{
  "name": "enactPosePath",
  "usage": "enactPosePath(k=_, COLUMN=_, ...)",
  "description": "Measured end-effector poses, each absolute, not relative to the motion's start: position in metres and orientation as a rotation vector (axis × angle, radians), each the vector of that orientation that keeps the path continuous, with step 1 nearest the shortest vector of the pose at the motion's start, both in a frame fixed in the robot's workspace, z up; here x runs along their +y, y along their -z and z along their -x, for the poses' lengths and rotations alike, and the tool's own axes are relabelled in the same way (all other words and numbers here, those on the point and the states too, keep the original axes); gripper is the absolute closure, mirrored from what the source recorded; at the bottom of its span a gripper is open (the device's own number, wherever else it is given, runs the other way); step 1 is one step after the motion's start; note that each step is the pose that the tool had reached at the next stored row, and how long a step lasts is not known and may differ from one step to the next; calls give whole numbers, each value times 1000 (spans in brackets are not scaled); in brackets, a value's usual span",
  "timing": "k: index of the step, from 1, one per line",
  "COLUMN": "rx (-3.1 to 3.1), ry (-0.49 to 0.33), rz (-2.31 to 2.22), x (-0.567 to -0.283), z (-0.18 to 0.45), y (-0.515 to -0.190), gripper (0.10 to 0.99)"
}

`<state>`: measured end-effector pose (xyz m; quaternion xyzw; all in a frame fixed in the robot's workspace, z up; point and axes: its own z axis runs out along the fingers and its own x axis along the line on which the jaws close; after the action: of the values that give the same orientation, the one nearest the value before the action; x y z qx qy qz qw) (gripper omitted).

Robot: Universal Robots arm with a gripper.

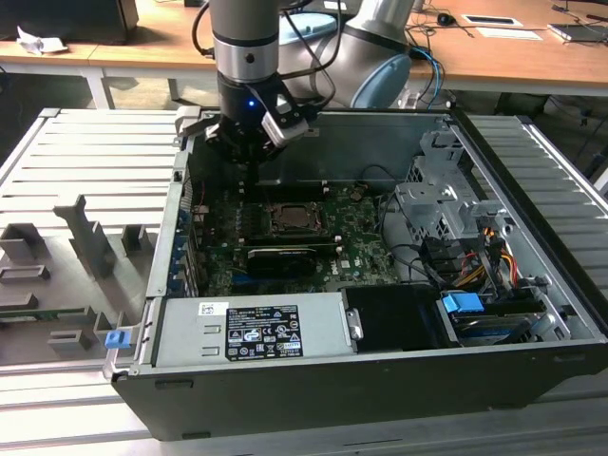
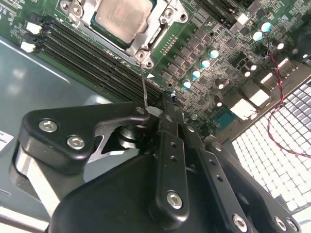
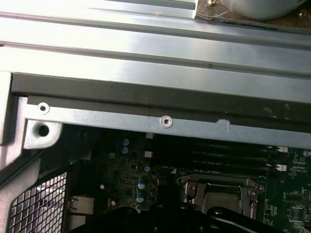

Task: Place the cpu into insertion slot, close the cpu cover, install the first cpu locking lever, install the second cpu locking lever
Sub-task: 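Install the first cpu locking lever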

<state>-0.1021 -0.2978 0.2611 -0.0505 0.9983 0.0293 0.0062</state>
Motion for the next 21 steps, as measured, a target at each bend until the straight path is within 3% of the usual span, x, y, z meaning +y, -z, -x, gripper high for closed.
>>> enactPosePath(k=21, rx=3124, ry=-92, rz=158, x=-298, z=89, y=-261, gripper=980)
